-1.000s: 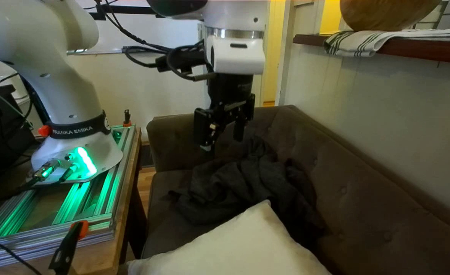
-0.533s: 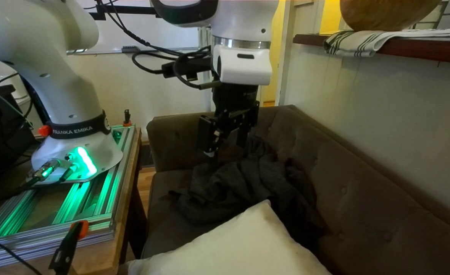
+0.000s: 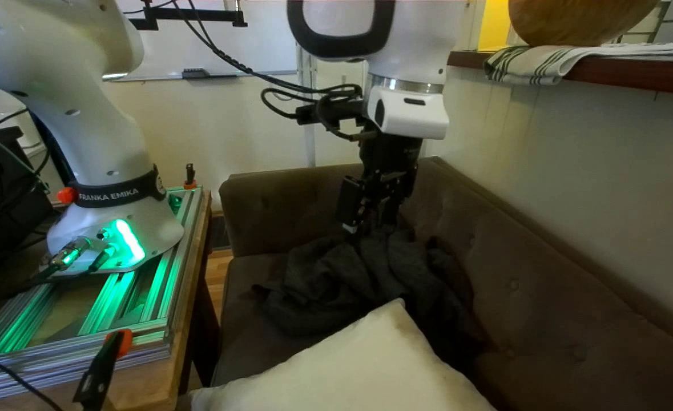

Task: Put the left pillow upside down

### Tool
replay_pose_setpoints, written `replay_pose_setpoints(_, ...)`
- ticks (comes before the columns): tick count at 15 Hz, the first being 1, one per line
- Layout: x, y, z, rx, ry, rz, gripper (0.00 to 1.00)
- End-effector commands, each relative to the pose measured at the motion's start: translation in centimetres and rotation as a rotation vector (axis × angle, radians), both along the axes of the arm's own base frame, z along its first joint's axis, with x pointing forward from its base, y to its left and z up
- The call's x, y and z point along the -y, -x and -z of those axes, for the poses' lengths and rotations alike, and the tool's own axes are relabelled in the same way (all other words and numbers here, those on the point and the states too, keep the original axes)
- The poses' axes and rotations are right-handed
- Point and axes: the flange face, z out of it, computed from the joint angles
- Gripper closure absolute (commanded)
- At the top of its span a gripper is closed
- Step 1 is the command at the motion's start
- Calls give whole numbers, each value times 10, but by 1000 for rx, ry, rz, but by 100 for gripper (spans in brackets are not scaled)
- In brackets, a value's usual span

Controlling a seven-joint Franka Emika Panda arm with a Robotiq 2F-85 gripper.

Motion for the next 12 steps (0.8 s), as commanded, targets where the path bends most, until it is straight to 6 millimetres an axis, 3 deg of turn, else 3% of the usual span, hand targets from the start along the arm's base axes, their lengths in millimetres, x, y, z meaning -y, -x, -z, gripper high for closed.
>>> replay_pose_setpoints(1,-6,-46,41,-115,35,53,0)
replay_pose_setpoints(5,-7,-77,74,-118,4,134,0)
replay_pose_setpoints(6,-13,-59,59,-104,25,87,0)
replay_pose_setpoints(8,-12,-63,68,-114,27,88,0)
replay_pose_setpoints(11,-10,-63,65,-109,29,90,0)
replay_pose_setpoints(12,-6,-72,81,-105,70,118,0)
